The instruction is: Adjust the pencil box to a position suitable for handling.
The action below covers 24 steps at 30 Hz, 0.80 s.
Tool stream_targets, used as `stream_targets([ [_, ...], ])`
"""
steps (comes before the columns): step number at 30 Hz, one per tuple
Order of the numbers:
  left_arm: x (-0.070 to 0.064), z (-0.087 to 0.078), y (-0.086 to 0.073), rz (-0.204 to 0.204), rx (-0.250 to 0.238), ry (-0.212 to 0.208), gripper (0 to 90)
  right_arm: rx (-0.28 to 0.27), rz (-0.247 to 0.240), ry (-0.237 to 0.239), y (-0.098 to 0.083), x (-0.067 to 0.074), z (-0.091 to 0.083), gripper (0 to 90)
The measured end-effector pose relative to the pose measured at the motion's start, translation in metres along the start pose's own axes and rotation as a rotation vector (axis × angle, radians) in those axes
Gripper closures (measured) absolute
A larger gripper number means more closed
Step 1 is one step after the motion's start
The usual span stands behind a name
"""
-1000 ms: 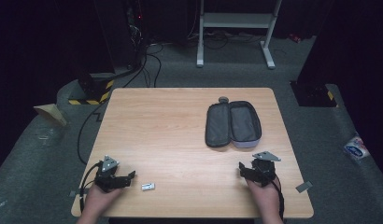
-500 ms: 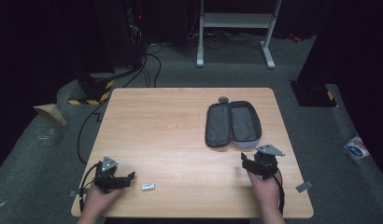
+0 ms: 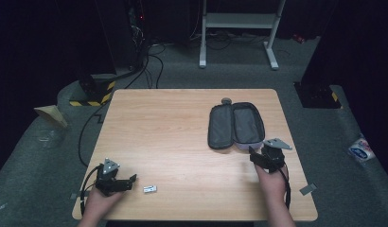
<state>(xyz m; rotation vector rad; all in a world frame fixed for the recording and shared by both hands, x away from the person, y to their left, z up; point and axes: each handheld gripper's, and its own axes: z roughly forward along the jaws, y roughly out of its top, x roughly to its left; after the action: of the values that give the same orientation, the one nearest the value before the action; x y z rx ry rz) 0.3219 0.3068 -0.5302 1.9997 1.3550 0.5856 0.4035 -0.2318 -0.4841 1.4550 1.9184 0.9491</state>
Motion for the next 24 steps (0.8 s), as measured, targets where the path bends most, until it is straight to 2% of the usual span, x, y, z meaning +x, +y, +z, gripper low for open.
stream_targets([
  [9, 0.001, 0.0, 0.0, 0.01, 0.001, -0.008, 7.1, -0.018, 0.017, -0.05, 0.026, -0.017, 0.018, 43.2],
  [12, 0.0, 0.0, 0.0, 0.01, -0.003, -0.008, 7.6, 0.01, 0.031, -0.058, 0.031, -0.023, 0.028, 44.2],
  [17, 0.0, 0.0, 0.0, 0.008, -0.005, -0.008, 7.8, 0.002, 0.074, -0.064, 0.032, -0.031, 0.035, 47.2],
  [19, 0.0, 0.0, 0.0, 0.011, -0.004, -0.01, 7.9, 0.03, 0.097, -0.057, 0.029, -0.035, 0.041, 47.9],
  [20, 0.0, 0.0, 0.0, 0.013, -0.004, -0.012, 8.0, 0.047, 0.094, -0.054, 0.028, -0.037, 0.045, 50.0],
  [22, 0.0, 0.0, 0.0, 0.012, -0.004, -0.012, 8.0, 0.054, 0.092, -0.055, 0.027, -0.038, 0.047, 51.1],
  [24, 0.0, 0.0, 0.0, 0.014, -0.003, -0.012, 8.1, 0.072, 0.115, -0.042, 0.025, -0.041, 0.051, 56.1],
])
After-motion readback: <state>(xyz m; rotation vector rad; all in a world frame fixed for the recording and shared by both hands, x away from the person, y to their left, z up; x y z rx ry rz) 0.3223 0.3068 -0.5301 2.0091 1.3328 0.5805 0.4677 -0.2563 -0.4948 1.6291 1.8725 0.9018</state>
